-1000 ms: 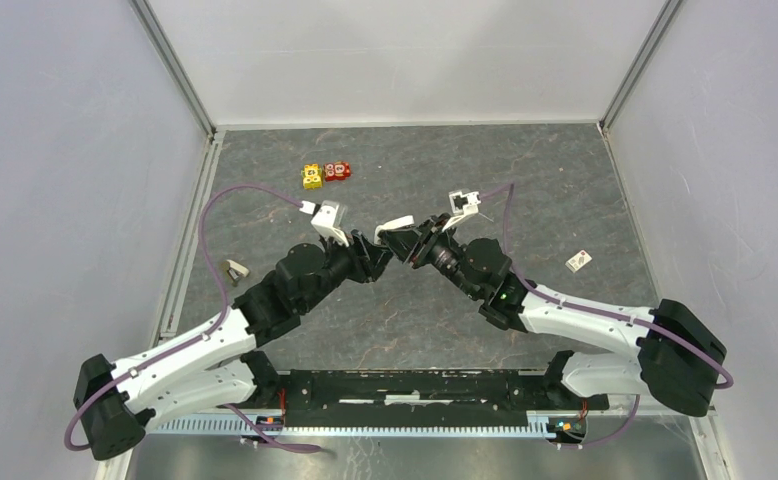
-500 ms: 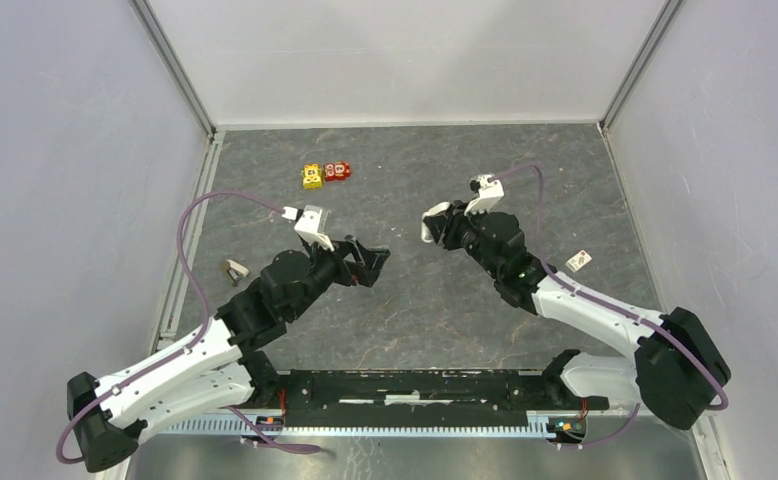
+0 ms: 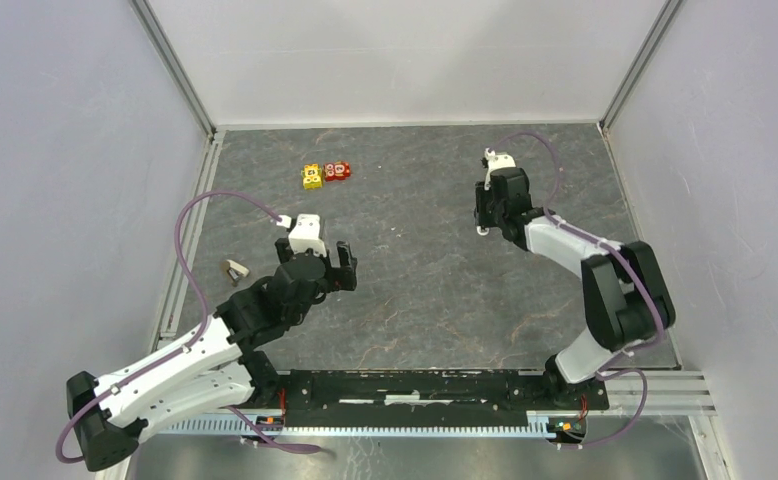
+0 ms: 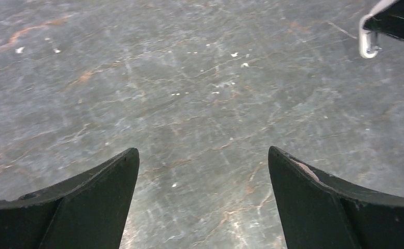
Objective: Load the staples into the stapler
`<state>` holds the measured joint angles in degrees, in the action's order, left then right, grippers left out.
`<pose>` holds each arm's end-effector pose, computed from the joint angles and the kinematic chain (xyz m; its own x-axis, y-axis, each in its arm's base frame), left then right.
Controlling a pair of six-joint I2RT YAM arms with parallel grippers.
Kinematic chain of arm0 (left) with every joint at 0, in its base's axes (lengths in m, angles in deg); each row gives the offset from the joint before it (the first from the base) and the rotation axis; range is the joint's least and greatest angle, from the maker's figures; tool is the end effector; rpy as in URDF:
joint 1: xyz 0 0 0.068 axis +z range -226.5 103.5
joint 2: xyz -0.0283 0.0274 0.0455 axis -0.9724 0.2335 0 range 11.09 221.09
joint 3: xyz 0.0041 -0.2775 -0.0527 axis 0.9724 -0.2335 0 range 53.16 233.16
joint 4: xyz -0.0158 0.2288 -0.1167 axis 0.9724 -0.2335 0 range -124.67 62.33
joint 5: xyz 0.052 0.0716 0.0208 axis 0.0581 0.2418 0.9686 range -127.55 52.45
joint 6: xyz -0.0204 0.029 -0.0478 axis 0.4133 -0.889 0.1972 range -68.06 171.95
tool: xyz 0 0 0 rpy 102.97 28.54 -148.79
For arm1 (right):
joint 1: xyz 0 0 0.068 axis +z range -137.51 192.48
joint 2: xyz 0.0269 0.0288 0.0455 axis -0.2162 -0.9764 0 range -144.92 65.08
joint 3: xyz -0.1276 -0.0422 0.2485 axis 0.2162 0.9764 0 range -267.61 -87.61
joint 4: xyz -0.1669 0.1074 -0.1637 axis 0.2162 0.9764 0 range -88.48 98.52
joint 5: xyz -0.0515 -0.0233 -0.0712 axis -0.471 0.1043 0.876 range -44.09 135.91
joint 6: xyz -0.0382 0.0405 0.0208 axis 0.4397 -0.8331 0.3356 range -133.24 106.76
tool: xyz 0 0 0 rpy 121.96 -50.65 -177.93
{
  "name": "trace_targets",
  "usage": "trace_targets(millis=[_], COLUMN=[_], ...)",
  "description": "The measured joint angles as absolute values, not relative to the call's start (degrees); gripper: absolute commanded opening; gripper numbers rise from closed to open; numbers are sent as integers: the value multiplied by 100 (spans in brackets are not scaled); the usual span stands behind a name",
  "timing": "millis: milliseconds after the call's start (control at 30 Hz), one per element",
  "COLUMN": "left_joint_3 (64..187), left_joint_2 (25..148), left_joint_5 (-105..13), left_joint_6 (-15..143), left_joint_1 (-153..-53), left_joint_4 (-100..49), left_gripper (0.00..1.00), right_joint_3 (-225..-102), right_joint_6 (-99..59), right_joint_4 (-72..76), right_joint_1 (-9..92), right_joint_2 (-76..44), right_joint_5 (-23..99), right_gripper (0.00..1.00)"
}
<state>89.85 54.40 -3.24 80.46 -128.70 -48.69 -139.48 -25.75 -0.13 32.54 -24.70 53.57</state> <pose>0.1201 -0.1145 0.2822 -0.4153 -0.1080 -0.9033 0.1689 0.9665 -0.1932 0.3215 0.1112 0.2179 -0.5940 0.0117 -0.8044 -0.1130 0.9888 0.0978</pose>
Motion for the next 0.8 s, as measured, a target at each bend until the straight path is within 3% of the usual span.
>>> trace_targets(millis=[433, 533, 667, 800], left_joint_3=[9103, 9103, 9105, 9162], left_joint_2=[5209, 5237, 5331, 5458], left_joint_5=[167, 259, 342, 412], left_joint_6=[8107, 8260, 8428, 8435], left_joint_1=[-12870, -12857, -12818, -12790], left_joint_4=[-5513, -5631, -5863, -6086], left_gripper=[100, 100, 100, 100], right_joint_3=[-14726, -14729, -14748, -14750], right_joint_6=[-2460, -2560, -2720, -2862], right_joint_4=[628, 586, 645, 824], right_joint_1=[2646, 2646, 2629, 2624], right_joint_2=[-3712, -3782, -3832, -3832], right_joint_5=[5228, 5246, 5250, 5263], right_gripper=[31, 40, 61, 69])
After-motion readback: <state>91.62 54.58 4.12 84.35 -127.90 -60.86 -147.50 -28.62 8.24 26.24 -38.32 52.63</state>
